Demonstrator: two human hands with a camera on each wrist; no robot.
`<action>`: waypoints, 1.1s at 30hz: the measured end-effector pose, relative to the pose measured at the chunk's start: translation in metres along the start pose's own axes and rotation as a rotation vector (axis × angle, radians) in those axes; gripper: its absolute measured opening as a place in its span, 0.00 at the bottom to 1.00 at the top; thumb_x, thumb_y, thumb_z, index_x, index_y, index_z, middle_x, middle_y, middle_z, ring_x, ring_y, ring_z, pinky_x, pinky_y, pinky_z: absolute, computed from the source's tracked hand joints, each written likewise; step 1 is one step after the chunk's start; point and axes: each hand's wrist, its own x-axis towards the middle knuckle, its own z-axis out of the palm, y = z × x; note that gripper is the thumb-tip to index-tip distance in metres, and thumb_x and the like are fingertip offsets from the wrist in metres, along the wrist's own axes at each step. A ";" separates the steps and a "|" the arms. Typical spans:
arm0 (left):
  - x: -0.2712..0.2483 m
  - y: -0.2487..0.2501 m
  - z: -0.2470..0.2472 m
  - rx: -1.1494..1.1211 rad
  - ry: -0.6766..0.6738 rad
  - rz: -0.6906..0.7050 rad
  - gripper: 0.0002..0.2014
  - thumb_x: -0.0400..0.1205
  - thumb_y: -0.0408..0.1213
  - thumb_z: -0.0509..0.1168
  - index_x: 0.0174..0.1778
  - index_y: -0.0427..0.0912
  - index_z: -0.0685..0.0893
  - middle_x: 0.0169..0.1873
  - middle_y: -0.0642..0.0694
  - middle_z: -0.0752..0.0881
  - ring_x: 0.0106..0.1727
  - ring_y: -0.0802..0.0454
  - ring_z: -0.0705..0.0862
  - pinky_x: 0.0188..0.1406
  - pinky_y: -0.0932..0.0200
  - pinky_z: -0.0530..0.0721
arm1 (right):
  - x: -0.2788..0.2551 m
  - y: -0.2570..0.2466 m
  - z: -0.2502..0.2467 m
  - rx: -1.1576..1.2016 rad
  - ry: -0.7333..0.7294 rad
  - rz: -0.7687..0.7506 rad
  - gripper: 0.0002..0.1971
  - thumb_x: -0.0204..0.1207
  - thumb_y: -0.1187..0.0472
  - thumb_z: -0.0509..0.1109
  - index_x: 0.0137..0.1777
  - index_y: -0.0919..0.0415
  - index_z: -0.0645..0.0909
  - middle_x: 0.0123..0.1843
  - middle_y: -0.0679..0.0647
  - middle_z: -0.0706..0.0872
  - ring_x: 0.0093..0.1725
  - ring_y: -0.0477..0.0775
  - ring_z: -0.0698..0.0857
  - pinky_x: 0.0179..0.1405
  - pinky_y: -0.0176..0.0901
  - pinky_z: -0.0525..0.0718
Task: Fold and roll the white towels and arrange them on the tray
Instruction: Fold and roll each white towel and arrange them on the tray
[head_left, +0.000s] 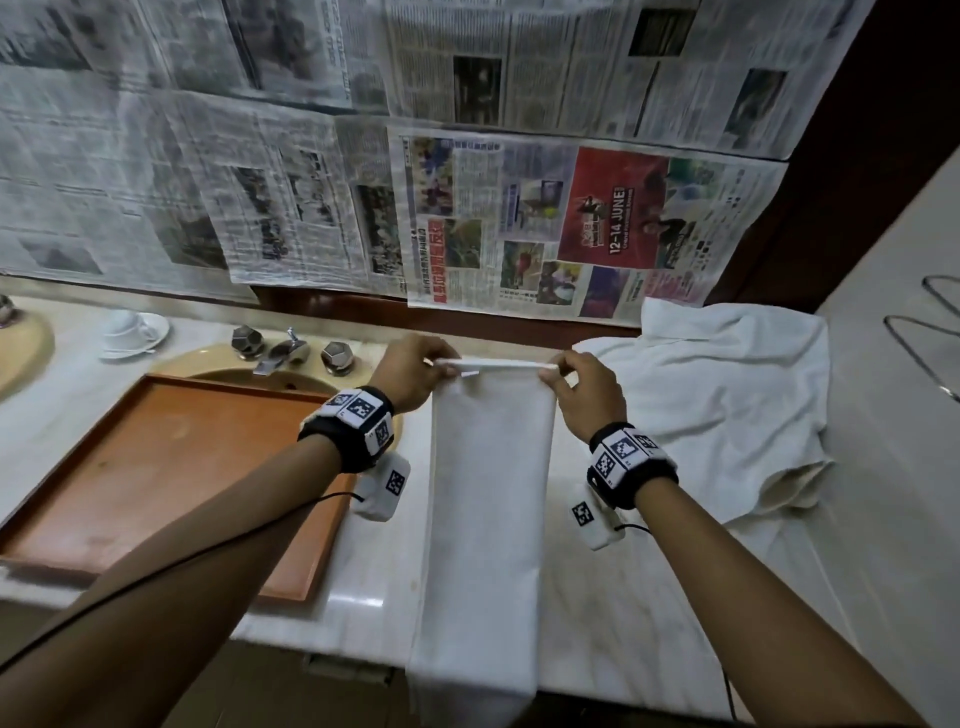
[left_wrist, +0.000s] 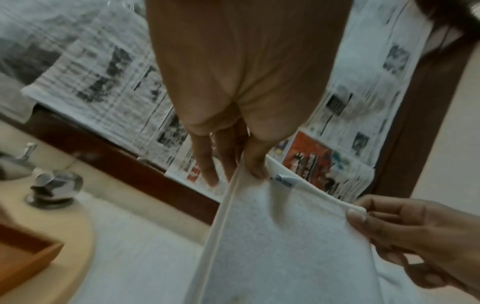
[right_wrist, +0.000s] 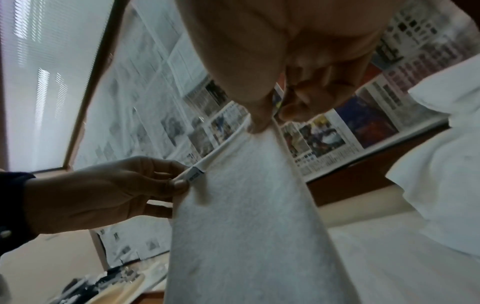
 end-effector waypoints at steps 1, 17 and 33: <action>0.007 -0.011 0.009 0.047 -0.024 -0.039 0.03 0.77 0.36 0.76 0.43 0.49 0.91 0.38 0.50 0.90 0.41 0.55 0.84 0.41 0.62 0.75 | 0.007 0.009 0.011 -0.039 -0.049 0.027 0.07 0.78 0.46 0.70 0.47 0.47 0.82 0.48 0.44 0.82 0.46 0.52 0.82 0.44 0.47 0.78; 0.183 -0.108 0.103 -0.008 -0.260 -0.365 0.06 0.79 0.26 0.69 0.42 0.39 0.90 0.33 0.41 0.91 0.35 0.49 0.91 0.39 0.63 0.88 | 0.169 0.107 0.119 -0.085 -0.337 0.477 0.08 0.70 0.46 0.78 0.37 0.48 0.87 0.28 0.41 0.89 0.39 0.44 0.90 0.50 0.45 0.88; 0.119 -0.140 0.130 0.037 -0.230 -0.119 0.06 0.82 0.33 0.69 0.48 0.50 0.86 0.48 0.53 0.87 0.44 0.52 0.85 0.46 0.49 0.84 | 0.081 0.128 0.128 -0.346 -0.220 0.038 0.09 0.78 0.60 0.69 0.55 0.49 0.86 0.44 0.48 0.89 0.44 0.56 0.86 0.33 0.44 0.79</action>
